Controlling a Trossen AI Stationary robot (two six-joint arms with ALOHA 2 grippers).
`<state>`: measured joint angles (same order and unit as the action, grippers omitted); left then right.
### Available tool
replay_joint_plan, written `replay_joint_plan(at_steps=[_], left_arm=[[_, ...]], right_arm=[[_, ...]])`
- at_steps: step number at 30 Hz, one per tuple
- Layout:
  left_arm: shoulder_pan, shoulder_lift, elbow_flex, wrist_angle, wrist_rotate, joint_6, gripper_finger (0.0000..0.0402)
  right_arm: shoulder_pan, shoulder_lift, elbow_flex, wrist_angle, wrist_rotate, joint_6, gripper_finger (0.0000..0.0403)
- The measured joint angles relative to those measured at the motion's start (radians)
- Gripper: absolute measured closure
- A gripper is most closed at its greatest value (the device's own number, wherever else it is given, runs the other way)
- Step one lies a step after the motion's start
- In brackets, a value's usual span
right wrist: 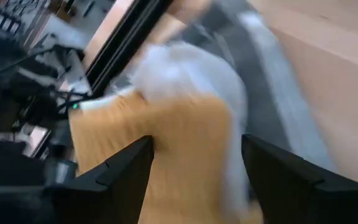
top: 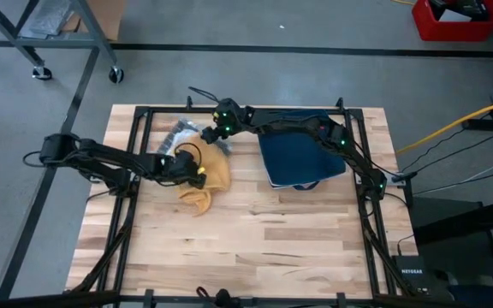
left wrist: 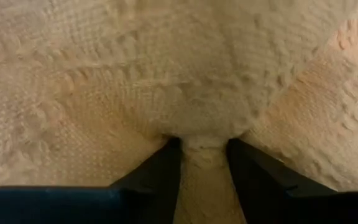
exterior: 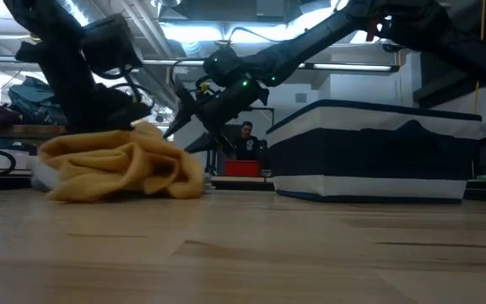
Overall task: Fold towel
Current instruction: Put the stacked folded towels into the blue laundry organizer
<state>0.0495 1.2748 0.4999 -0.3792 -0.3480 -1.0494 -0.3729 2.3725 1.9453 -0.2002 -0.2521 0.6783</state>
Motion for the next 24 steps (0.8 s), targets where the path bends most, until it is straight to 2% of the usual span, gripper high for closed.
replay_joint_plan(at_steps=[6, 14, 19, 24], left_arm=[[-0.061, 0.046, -0.001, 0.191, 0.081, -0.022, 0.0271], [-0.189, 0.047, -0.002, 0.268, 0.259, -0.084, 0.0271], [-0.227, 0.033, -0.003, 0.268, 0.262, -0.136, 0.0271], [-0.225, -0.016, -0.005, 0.260, 0.177, -0.149, 0.0271]], right_arm=[[0.000, -0.056, 0.000, -0.070, -0.030, -0.110, 0.0150], [0.000, -0.161, 0.000, -0.230, -0.029, -0.249, 0.0150], [0.000, -0.186, 0.001, -0.383, -0.061, -0.294, 0.0150], [0.005, -0.186, 0.000, -0.503, -0.143, -0.322, 0.0150]])
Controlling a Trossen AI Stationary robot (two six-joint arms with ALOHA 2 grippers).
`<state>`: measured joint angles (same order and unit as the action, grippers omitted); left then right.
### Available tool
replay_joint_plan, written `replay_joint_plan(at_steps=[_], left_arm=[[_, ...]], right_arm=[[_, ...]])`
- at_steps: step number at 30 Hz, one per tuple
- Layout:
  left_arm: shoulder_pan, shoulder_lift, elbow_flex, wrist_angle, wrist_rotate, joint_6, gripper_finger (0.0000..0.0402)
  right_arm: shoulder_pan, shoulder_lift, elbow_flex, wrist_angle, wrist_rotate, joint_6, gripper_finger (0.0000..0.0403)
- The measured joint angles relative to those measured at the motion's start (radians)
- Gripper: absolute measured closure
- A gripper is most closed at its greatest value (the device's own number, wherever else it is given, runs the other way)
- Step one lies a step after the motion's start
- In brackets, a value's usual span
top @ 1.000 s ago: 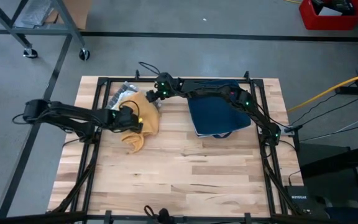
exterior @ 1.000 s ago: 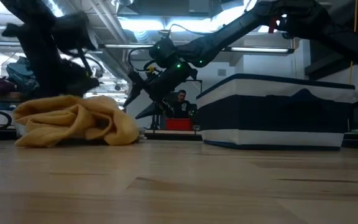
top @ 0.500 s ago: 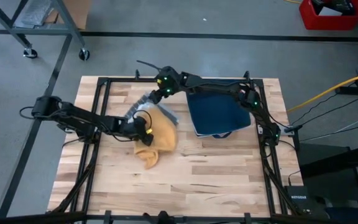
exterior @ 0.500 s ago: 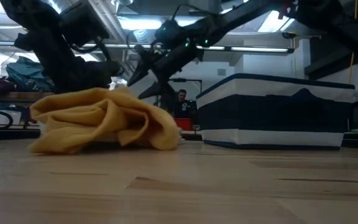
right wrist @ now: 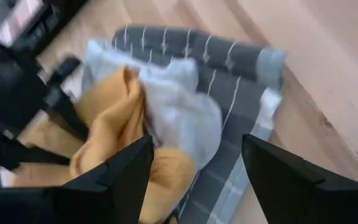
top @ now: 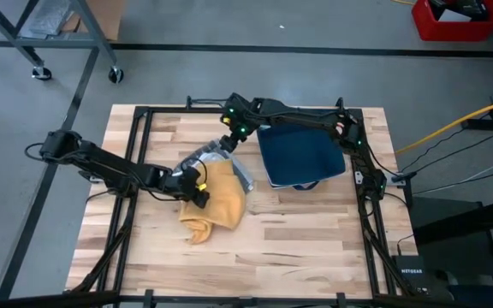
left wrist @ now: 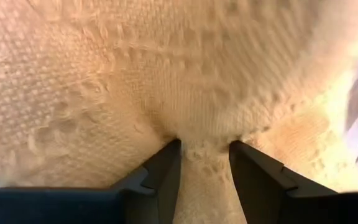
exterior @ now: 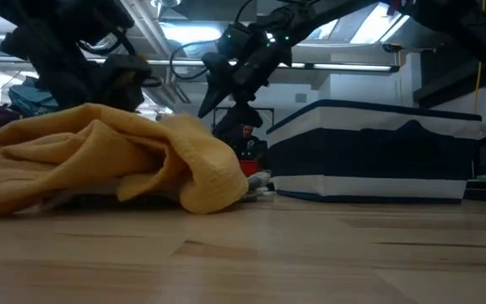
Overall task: Fold towel
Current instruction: Put the stacked folded towels into the blue laundry organizer
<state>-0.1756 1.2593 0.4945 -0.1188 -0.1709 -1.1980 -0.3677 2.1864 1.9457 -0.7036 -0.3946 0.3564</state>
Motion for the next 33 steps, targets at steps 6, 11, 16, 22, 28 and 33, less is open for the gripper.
replay_joint_plan(at_steps=[6, 11, 16, 22, 28, 33], left_arm=[[0.001, -0.118, 0.000, -0.004, -0.063, 0.026, 0.0271], [0.001, -0.216, 0.000, -0.007, -0.094, 0.065, 0.0271], [0.001, -0.294, 0.000, -0.007, -0.132, 0.099, 0.0271], [0.001, -0.364, 0.001, -0.006, -0.150, 0.158, 0.0271], [0.001, -0.405, 0.002, -0.018, -0.164, 0.203, 0.0271], [-0.001, -0.445, 0.002, -0.135, -0.181, 0.064, 0.0283]], right_arm=[[0.015, -0.003, 0.000, -0.019, 0.002, -0.052, 0.0150], [0.009, -0.003, 0.000, -0.055, 0.019, -0.092, 0.0150], [-0.005, -0.003, 0.000, -0.173, 0.106, -0.134, 0.0150], [-0.019, -0.003, 0.000, -0.308, 0.202, -0.171, 0.0150], [-0.041, -0.003, 0.000, -0.393, 0.296, -0.198, 0.0150], [-0.041, -0.006, 0.000, -0.386, 0.160, -0.180, 0.0150]])
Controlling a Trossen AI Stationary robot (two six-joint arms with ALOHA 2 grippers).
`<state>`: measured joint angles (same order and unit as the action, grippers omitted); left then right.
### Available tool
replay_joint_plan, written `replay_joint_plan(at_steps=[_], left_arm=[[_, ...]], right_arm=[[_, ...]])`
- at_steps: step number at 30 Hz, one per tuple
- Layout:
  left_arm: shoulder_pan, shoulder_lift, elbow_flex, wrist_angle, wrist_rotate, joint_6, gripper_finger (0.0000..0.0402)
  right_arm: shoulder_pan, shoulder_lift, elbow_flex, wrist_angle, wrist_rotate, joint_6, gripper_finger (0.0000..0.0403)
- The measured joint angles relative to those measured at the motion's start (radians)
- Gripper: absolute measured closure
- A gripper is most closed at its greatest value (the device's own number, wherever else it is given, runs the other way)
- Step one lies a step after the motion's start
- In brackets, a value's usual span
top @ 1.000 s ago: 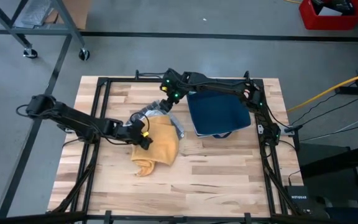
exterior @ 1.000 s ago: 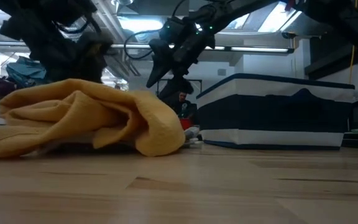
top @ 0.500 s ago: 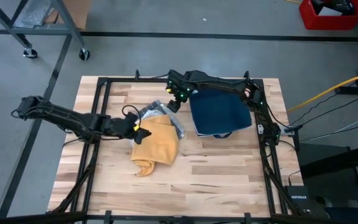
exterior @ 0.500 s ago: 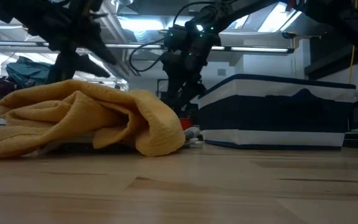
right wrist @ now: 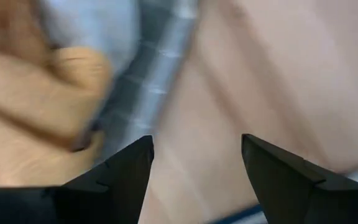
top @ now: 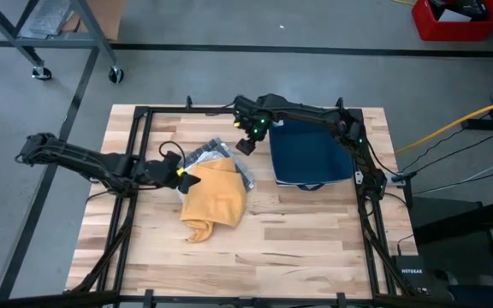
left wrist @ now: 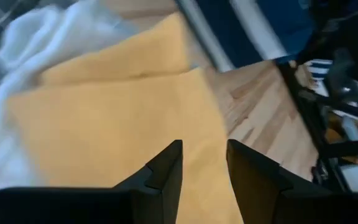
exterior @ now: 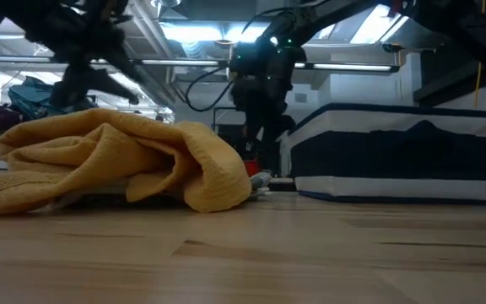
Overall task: Fold towel
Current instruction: Put the stacked folded towels into the blue laundry organizer
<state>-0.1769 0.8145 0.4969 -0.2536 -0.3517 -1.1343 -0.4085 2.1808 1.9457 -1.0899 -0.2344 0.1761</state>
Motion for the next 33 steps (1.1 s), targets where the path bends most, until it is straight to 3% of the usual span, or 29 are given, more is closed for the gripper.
replay_joint_plan(at_steps=[3, 8, 16, 24, 33], left_arm=[[-0.018, -0.023, 0.000, -0.094, -0.002, -0.044, 0.0302], [-0.055, -0.058, 0.000, -0.239, 0.033, -0.067, 0.0330], [-0.081, -0.057, 0.000, -0.339, 0.081, -0.095, 0.0332], [-0.080, -0.057, 0.000, -0.423, 0.170, -0.133, 0.0274], [-0.078, -0.056, 0.000, -0.563, 0.208, -0.347, 0.0191]], right_arm=[[0.013, -0.001, 0.000, 0.014, -0.059, 0.001, 0.0150], [0.022, -0.001, 0.000, 0.018, -0.069, -0.002, 0.0150], [0.023, -0.001, 0.000, 0.038, -0.137, 0.000, 0.0150], [0.023, -0.001, 0.000, 0.037, -0.242, 0.072, 0.0150], [0.037, -0.001, 0.000, 0.040, -0.248, 0.117, 0.0150]])
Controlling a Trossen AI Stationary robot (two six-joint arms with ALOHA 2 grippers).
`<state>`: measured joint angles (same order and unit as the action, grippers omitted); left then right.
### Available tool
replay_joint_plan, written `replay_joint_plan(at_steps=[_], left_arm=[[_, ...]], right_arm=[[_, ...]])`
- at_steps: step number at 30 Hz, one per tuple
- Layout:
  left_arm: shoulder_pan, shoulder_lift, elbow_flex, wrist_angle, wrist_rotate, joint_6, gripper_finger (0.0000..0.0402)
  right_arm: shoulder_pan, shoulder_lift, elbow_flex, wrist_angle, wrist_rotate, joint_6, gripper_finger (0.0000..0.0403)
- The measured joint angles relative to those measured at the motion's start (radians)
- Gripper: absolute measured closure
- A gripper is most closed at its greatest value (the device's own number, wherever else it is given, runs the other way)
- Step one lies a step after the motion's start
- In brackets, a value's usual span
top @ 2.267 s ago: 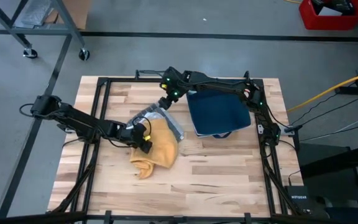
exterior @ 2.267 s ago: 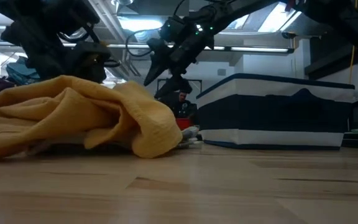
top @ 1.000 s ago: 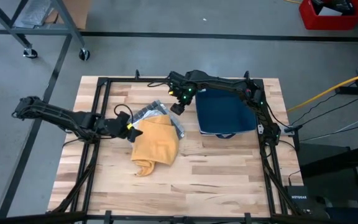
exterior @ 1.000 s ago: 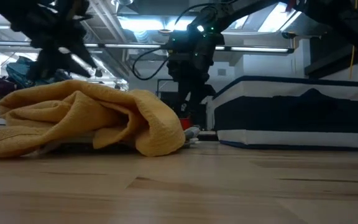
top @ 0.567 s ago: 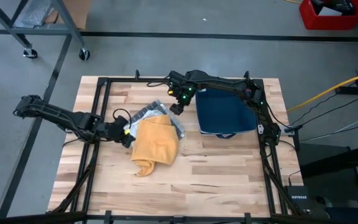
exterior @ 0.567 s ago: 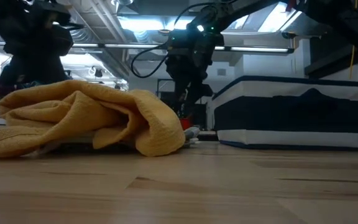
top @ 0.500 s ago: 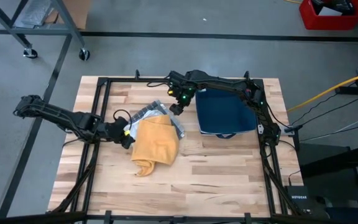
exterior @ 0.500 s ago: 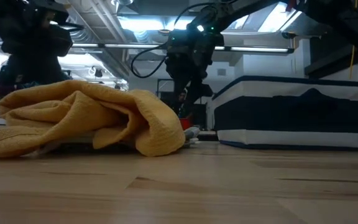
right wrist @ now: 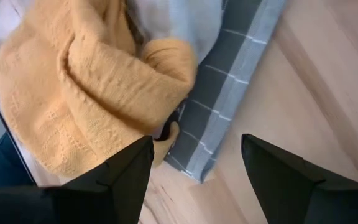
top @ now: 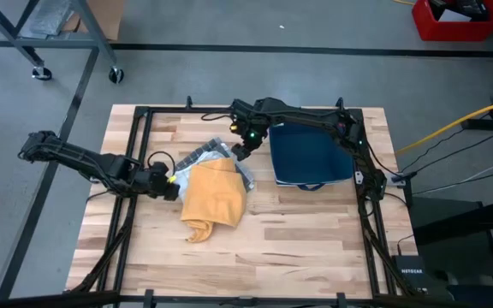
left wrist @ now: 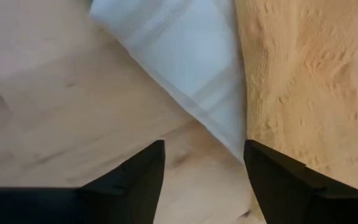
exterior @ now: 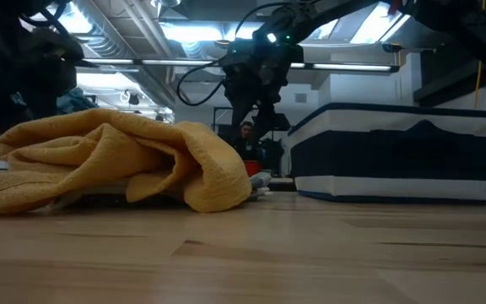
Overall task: Fold towel
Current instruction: Put the stacked folded towels into the blue laundry organizer
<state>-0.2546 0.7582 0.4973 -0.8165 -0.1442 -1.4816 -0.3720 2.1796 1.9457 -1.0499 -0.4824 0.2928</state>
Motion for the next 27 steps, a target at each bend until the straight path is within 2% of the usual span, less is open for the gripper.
replay_joint_plan(at_steps=[10, 14, 22, 27], left_arm=[[0.000, 0.071, 0.000, 0.026, -0.030, -0.215, 0.0183], [0.000, 0.143, 0.000, 0.061, -0.069, -0.264, 0.0183], [0.000, 0.335, 0.000, 0.244, -0.088, -0.284, 0.0183], [0.007, 0.403, 0.000, 0.256, -0.087, -0.241, 0.0183]], right_arm=[[0.067, 0.031, -0.001, 0.001, -0.003, 0.001, 0.0150], [0.065, 0.031, -0.001, 0.004, 0.055, -0.003, 0.0150], [0.067, 0.036, -0.015, 0.009, 0.120, 0.049, 0.0150], [0.067, 0.038, -0.076, 0.052, 0.110, 0.151, 0.0150]])
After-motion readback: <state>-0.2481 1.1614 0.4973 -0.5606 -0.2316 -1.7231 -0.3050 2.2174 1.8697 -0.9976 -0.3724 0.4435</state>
